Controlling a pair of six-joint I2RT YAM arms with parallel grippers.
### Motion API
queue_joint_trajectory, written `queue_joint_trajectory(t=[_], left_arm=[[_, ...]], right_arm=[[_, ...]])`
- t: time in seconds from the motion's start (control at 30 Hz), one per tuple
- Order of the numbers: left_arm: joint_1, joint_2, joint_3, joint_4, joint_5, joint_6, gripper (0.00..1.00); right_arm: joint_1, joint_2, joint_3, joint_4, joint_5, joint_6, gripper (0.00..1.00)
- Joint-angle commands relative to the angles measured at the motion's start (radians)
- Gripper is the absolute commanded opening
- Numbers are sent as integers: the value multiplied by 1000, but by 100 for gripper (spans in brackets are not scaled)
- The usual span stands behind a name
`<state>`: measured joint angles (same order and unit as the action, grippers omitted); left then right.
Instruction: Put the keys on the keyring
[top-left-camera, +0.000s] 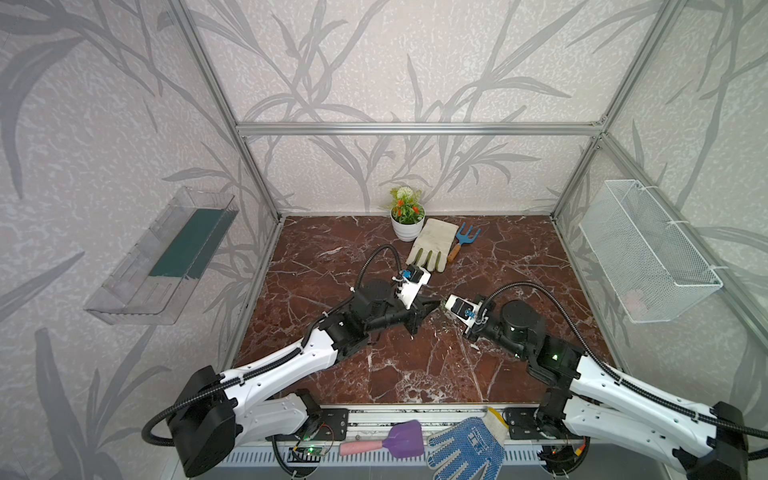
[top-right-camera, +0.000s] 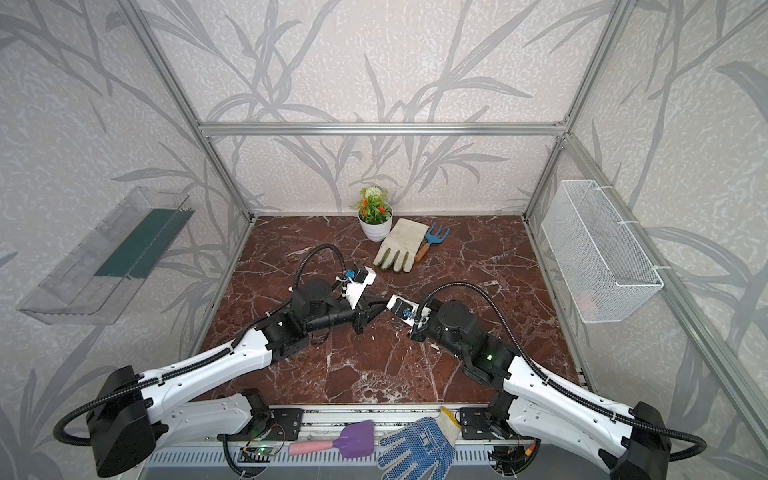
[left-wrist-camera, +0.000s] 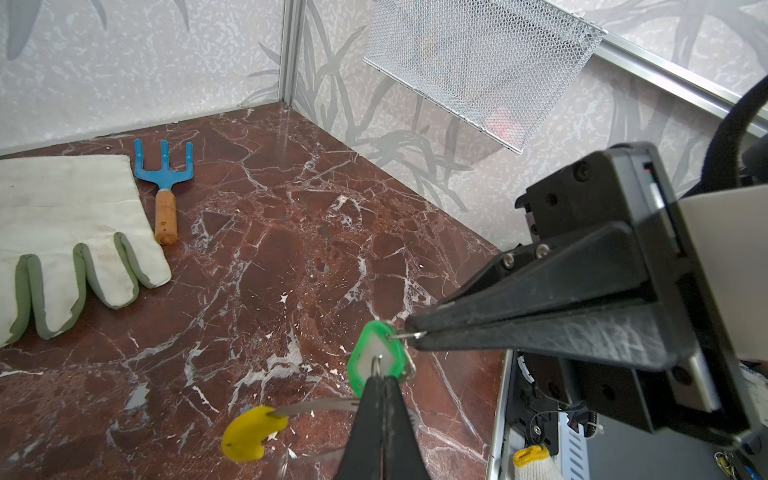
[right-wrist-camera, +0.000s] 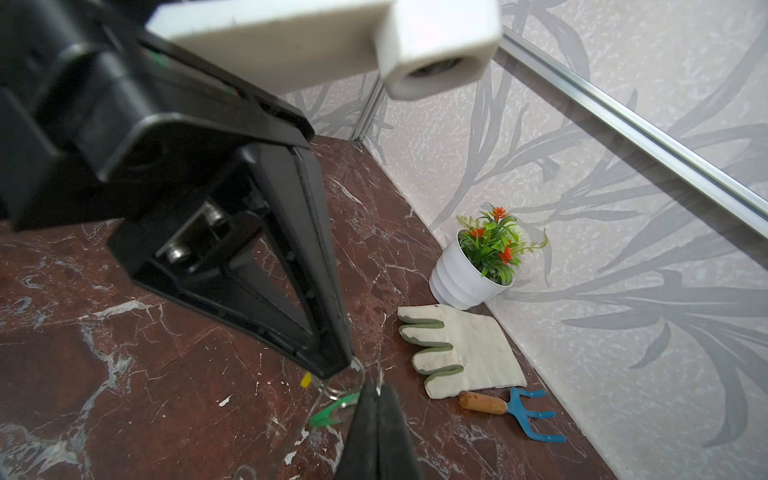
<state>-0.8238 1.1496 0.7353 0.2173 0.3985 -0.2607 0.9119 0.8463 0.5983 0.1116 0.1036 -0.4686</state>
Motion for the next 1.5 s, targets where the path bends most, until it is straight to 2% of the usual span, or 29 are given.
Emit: queue_joint_trajectory(t=[0.0,0.47,0.8,1.07,1.33,1.47], left_arm=[[-4,-22,12,31,17,21,0],[-5,-32,5,39,7,21,0],[-5,-39,3,31,-41,15,0],[-6,-46,-4,46,-40,10,0],[-6,-60,-53,158,-38,-16,0],[-2,-54,-71,219,-45,-42,0]], right_arm=[[2,-1,-5,21,-4,-5,0],[2,12,-9,8,2,4,0],[3,-9,-23,-1,-30,11,0],[5,9,-17,-21,-98,31,0],[5,18,-19,-15,-107,114,0],[4,-13,-30,1,-57,170,17]])
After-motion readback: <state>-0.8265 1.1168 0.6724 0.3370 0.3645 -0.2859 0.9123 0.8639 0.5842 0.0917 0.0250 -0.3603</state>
